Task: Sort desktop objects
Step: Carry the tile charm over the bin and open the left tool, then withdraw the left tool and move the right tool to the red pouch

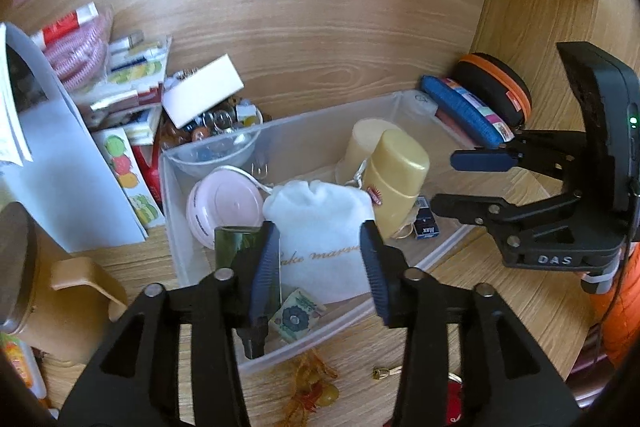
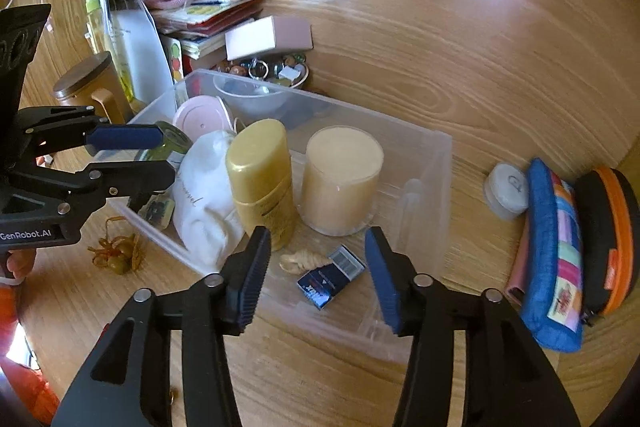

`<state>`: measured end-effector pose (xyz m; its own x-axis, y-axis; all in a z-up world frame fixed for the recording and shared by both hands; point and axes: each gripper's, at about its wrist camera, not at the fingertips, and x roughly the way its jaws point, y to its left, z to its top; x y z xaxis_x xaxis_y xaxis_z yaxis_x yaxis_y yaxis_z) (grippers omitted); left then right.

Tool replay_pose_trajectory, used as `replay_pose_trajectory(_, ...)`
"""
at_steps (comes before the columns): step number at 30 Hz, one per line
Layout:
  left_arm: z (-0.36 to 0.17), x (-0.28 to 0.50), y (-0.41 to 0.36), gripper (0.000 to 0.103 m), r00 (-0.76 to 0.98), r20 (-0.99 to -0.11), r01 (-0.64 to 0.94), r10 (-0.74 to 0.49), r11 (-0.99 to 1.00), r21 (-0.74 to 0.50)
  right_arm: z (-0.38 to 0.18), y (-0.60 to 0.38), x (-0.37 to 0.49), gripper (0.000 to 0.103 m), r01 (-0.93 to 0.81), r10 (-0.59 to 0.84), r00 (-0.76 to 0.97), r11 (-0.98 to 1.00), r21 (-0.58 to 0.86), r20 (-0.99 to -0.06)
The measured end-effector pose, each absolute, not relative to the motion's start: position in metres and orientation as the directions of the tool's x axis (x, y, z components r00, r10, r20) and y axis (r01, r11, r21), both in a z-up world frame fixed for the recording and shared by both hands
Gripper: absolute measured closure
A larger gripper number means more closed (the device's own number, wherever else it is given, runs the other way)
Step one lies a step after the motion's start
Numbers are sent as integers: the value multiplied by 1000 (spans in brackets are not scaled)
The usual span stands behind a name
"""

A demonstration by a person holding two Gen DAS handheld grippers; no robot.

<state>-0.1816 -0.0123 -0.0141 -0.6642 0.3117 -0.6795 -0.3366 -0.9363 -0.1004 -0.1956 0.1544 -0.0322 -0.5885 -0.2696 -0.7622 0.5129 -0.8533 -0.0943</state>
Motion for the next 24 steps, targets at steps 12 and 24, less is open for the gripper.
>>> replay_pose_trajectory(12,15,-137,-17,27,-762,-608,-265,224,-964,-23,-1,163,-143,34,480,-268,-673,-867,-131,-690)
replay_pose_trajectory(24,19,-78,-38,7,-808,-580,-138,105,-990,14,-12,153,-76,22,491,-314,-682,-866,-96,-661)
